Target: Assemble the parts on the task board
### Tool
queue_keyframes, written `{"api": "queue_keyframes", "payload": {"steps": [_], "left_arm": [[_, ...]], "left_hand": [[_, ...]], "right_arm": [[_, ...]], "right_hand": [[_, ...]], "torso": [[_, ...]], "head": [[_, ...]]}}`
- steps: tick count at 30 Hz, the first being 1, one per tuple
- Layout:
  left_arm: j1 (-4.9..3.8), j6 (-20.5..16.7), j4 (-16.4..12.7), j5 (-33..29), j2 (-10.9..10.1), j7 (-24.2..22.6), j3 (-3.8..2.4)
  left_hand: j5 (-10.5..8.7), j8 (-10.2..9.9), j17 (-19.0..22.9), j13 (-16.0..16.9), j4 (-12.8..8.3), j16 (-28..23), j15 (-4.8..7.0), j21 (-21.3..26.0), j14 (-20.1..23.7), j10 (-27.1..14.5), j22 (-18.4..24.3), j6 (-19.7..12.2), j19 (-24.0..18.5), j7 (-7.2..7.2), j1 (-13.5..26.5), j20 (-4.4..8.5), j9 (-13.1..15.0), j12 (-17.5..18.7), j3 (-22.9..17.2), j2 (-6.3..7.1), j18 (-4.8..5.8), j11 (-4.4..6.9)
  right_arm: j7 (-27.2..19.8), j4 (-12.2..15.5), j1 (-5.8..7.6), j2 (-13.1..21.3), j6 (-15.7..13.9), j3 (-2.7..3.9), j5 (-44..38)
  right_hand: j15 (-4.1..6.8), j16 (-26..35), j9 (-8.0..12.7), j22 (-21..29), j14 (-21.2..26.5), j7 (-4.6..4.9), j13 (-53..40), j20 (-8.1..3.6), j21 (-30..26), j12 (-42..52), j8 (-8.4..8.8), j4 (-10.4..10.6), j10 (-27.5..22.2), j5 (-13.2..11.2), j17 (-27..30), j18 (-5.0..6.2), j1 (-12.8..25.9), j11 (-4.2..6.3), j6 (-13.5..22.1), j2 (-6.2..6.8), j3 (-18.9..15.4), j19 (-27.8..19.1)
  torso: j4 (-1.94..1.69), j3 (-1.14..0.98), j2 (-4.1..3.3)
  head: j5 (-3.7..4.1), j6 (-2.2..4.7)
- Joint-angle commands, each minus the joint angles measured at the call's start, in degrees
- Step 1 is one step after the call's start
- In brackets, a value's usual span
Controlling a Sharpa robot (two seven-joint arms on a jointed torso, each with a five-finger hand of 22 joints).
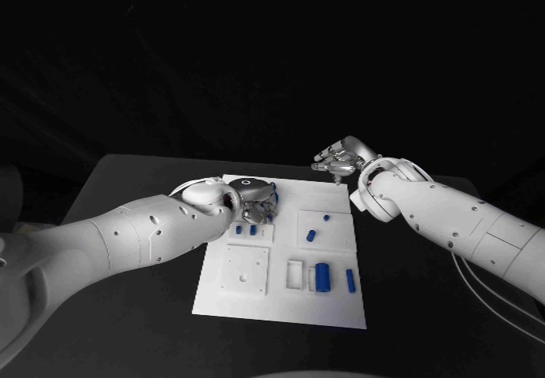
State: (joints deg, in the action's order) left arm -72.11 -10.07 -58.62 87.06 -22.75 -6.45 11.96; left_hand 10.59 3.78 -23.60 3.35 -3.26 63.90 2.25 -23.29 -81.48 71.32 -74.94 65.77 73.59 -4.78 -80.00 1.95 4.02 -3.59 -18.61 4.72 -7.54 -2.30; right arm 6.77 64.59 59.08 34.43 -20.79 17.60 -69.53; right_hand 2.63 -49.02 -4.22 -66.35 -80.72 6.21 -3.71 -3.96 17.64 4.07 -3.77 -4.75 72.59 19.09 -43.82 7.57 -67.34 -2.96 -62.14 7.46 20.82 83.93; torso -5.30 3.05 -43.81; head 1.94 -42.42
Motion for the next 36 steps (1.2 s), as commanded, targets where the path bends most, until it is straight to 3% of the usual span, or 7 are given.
{"api": "queue_keyframes", "payload": {"steps": [1,9,16,25,30,36], "left_arm": [[0.07,0.7,0.1,-0.1,0.3,-0.9,0.0],[0.1,-0.3,0.4,-0.1,0.4,-0.4,-0.01],[0.11,-1.0,0.8,0.0,0.4,-0.2,-0.01],[0.18,-4.5,-0.3,-1.8,-0.6,-1.1,-0.09],[0.17,-5.2,-2.0,-3.0,-1.9,-1.2,-0.63],[0.16,-4.9,-4.5,-5.0,-3.7,-0.9,-2.06]], "left_hand": [[-0.06,0.1,0.1,0.1,-0.1,0.1,0.33,-0.4,-0.1,1.5,-1.1,1.3,0.0,-0.1,-0.2,0.6,0.2,0.2,0.5,-0.84,0.33,0.2],[0.31,-0.1,0.0,0.1,-1.6,0.1,0.54,-0.8,-0.2,4.2,-1.2,4.0,0.0,-0.12,-1.2,0.97,0.4,0.2,2.0,-2.41,0.56,0.7],[0.52,-0.1,-0.1,0.1,-3.8,0.1,0.51,-1.8,-0.2,4.7,-1.2,4.4,-0.5,-0.21,-1.3,0.94,0.3,0.2,2.5,-3.35,0.39,0.71],[0.11,-0.2,-0.1,0.1,-4.0,0.2,0.36,-2.0,-0.1,4.2,-1.1,3.8,-0.6,-0.36,-0.9,0.93,0.1,0.2,2.5,-3.45,0.36,0.49],[0.19,-0.2,-0.1,0.1,-4.0,0.2,0.35,-2.0,-0.1,4.1,-1.1,3.7,-0.6,-0.37,-1.0,0.92,0.1,0.2,2.5,-3.39,0.35,0.47],[0.31,-0.2,-0.1,0.1,-4.0,0.1,0.32,-2.1,-0.1,4.0,-1.1,3.6,-0.6,-0.41,-0.9,0.92,0.1,0.2,2.5,-3.33,0.33,0.42]], "right_arm": [[-0.2,0.0,0.02,0.0,0.7,0.03,0.0],[-0.2,0.0,0.02,0.0,0.8,0.03,0.0],[-0.2,0.0,0.02,0.0,0.8,0.03,0.0],[-0.3,0.1,0.03,0.1,0.7,0.03,0.0],[-0.4,0.1,0.03,0.2,0.6,0.03,0.0],[-0.4,0.1,0.03,0.4,0.6,0.02,0.0]], "right_hand": [[-0.31,-0.3,0.0,0.0,0.0,0.14,0.1,0.41,0.4,-0.3,0.15,-0.2,-0.3,0.2,0.0,0.84,0.2,-0.08,-0.3,-0.28,-0.2,2.3],[-0.31,-0.3,0.0,0.0,0.0,0.14,0.1,0.41,0.4,-0.3,0.15,-0.2,-0.3,0.2,0.0,0.84,0.2,-0.08,-0.3,-0.28,-0.2,2.3],[-0.32,-0.4,0.0,0.2,0.0,0.14,0.1,0.41,0.4,-0.3,0.12,-0.2,-0.3,0.2,0.2,0.83,0.2,-0.09,-0.3,-0.31,-0.2,2.3],[-0.3,-0.4,0.0,0.2,0.0,0.13,0.1,0.4,0.5,-0.3,0.13,-0.1,-0.2,0.3,0.2,0.83,0.2,-0.06,-0.4,-0.29,-0.2,2.3],[-0.3,-0.4,0.0,0.2,0.0,0.13,0.1,0.4,0.5,-0.3,0.13,-0.1,-0.2,0.3,0.2,0.83,0.2,-0.06,-0.4,-0.29,-0.2,2.3],[-0.3,-0.4,0.0,0.3,0.0,0.13,0.1,0.4,0.5,-0.3,0.13,0.0,-0.3,0.4,0.3,0.84,0.3,-0.07,-0.3,-0.29,-0.4,2.3]], "torso": [[0.01,0.04,0.01],[0.02,0.0,0.0],[0.01,-0.04,0.0],[-0.03,0.03,0.04],[-0.08,0.02,0.03],[-0.12,0.07,0.03]], "head": [[-0.09,0.12],[-0.04,0.22],[-0.02,0.41],[-0.04,0.56],[-0.04,0.62],[0.17,0.43]]}}
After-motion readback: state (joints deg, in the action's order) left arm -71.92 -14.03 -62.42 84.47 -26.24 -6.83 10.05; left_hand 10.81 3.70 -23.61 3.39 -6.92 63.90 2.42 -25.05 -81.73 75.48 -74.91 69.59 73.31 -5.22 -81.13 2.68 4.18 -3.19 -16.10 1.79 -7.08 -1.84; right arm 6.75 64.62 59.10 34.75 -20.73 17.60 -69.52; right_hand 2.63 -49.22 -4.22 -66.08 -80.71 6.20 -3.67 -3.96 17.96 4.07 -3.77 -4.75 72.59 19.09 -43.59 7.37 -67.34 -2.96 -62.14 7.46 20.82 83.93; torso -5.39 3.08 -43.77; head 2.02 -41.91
